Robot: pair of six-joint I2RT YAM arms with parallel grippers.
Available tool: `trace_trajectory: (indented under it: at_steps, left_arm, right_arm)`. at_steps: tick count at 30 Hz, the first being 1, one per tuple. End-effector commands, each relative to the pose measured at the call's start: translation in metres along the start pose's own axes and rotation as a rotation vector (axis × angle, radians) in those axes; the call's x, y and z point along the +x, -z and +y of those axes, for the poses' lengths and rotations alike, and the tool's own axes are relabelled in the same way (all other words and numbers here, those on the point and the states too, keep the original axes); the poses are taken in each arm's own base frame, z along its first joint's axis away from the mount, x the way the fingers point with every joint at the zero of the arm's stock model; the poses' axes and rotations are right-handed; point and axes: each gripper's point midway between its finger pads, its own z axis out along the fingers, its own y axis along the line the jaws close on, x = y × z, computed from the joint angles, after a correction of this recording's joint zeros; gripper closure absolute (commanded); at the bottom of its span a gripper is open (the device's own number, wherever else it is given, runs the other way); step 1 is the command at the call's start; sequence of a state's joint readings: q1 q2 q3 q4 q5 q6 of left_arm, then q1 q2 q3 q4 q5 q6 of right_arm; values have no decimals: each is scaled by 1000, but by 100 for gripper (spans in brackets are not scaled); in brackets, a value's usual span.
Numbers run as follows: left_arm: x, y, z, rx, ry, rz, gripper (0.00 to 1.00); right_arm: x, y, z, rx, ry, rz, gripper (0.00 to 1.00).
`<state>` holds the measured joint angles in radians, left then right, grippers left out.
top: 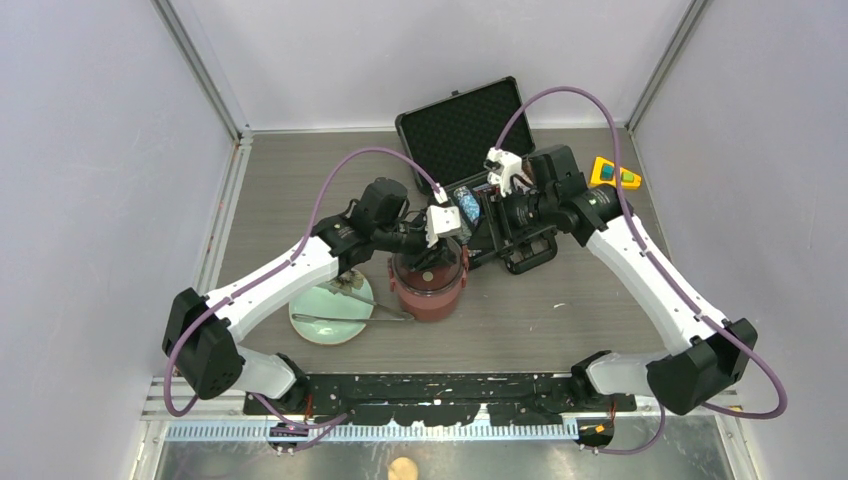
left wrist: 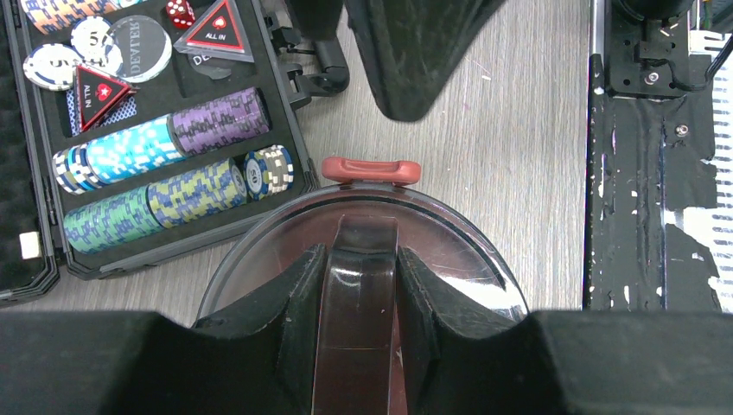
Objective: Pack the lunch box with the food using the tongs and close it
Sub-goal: Close the fastener on the packing box.
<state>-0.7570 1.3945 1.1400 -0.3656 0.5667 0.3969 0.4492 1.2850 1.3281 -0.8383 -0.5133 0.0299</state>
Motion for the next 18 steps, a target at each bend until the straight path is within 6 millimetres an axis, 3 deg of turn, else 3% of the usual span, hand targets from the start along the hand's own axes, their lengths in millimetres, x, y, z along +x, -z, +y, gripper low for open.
trace_trajectory:
  at_steps: [1, 10, 18]
  left_arm:
    - [101, -1, -34, 81, 182, 324, 64]
    - [101, -2, -34, 81, 182, 323, 64]
    - [102, -3, -36, 88, 192, 322, 64]
  right_arm:
    - [-11, -2, 26, -133, -81, -11, 40]
    - [17, -33, -4, 16, -56, 101, 45]
    - [41, -27, -42, 169, -63, 168, 53]
